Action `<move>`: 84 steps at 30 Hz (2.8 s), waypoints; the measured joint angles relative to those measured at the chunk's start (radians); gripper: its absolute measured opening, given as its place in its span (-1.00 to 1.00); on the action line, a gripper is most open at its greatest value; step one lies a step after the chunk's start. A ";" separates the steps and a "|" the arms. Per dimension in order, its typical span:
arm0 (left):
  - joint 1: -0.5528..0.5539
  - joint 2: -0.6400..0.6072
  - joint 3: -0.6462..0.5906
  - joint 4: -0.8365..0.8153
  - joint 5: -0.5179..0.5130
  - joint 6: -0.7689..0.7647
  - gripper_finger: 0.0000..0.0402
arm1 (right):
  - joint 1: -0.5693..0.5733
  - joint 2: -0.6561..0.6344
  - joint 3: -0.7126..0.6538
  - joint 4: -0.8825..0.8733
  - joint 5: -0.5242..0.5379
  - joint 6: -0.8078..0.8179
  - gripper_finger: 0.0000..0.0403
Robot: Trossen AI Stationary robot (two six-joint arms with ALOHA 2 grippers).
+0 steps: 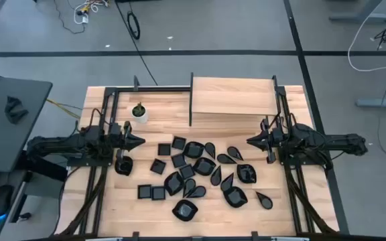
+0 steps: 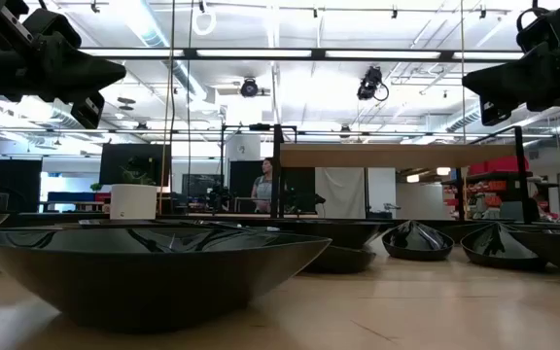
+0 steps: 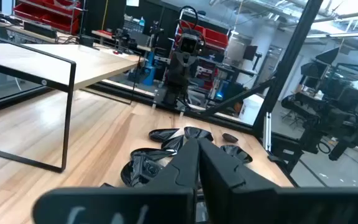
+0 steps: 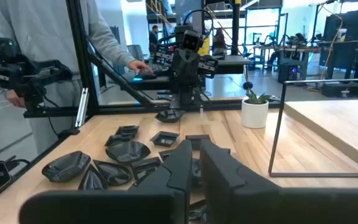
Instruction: Pick & Place Mini shaped plates
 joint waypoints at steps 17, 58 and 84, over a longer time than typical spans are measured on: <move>0.000 0.000 0.000 0.000 0.000 0.000 -0.92 | 0.000 0.000 0.000 0.000 0.000 0.000 -0.81; 0.000 0.018 0.002 0.069 0.043 -0.561 -0.92 | 0.000 0.000 0.000 0.000 0.000 0.000 -0.81; 0.086 1.011 0.430 -0.407 -0.117 -0.869 -0.41 | 0.000 0.000 0.000 0.000 0.000 0.000 -0.81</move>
